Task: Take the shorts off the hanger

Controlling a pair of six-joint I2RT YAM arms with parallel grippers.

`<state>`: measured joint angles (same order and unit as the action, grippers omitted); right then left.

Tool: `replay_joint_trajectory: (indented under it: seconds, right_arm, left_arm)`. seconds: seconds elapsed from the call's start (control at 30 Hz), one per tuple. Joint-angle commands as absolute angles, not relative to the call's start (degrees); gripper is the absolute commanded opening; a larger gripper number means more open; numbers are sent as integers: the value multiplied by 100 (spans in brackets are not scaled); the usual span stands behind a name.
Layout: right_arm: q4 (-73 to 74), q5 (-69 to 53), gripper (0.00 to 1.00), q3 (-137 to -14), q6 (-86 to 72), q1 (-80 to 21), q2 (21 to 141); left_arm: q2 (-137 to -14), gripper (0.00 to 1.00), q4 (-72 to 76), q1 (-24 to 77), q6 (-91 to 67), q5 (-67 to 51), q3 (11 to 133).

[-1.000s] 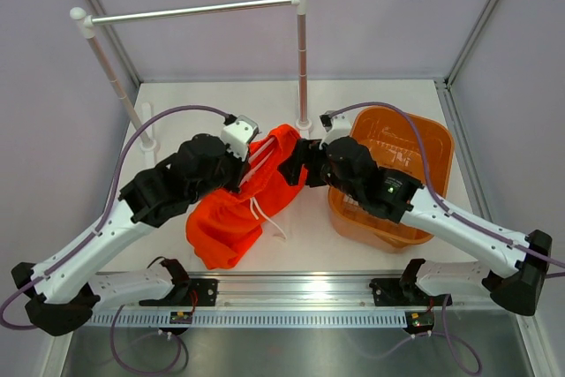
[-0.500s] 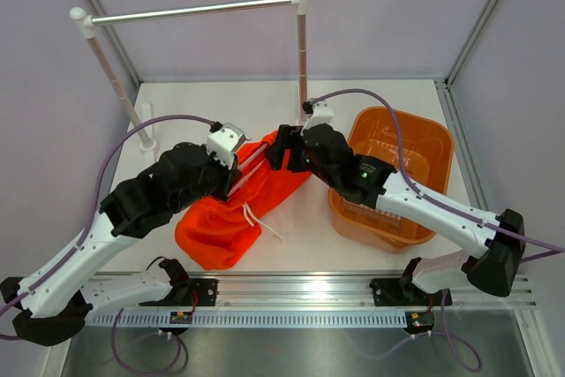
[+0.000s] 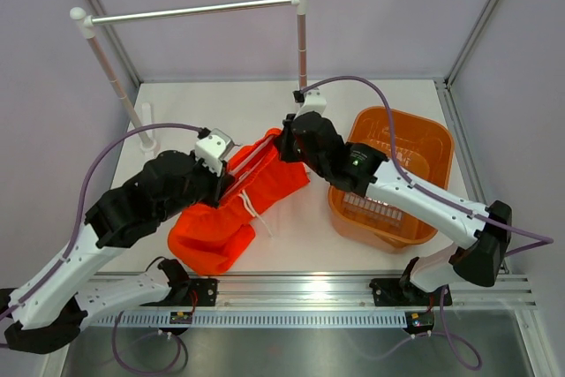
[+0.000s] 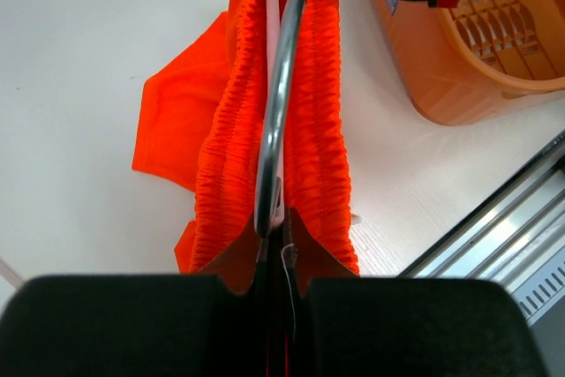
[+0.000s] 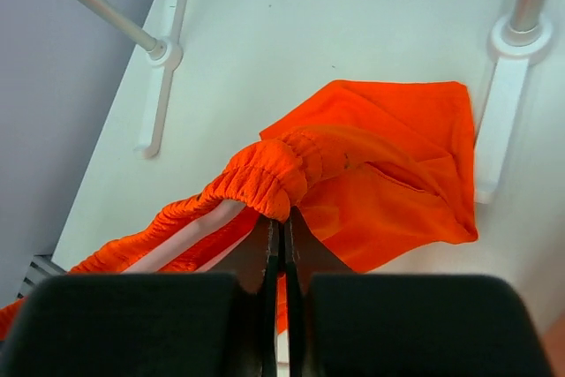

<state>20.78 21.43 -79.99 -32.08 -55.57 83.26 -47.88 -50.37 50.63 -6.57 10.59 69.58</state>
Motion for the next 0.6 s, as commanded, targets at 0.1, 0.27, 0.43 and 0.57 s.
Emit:
replay_joint_trajectory:
  seconds: [0.1, 0.27, 0.43, 0.57]
  right_arm:
    - [2900, 2857, 0, -8771, -2971, -5204, 8332]
    - [3076, 2812, 0, -8763, -2918, -4756, 8218]
    - [3059, 2584, 0, -8675, -2865, -4456, 8156]
    - [3068, 2260, 0, -8658, -2900, -4465, 8174]
  left_arm:
    - [-4272, 0, -4632, 5080, -738, 765, 6847]
    - [-3790, 0, -4605, 5089, -730, 528, 6724]
    - [-3376, 0, -4518, 5080, -659, 396, 6636]
    - [-3173, 0, -4307, 5089, -686, 545, 6636]
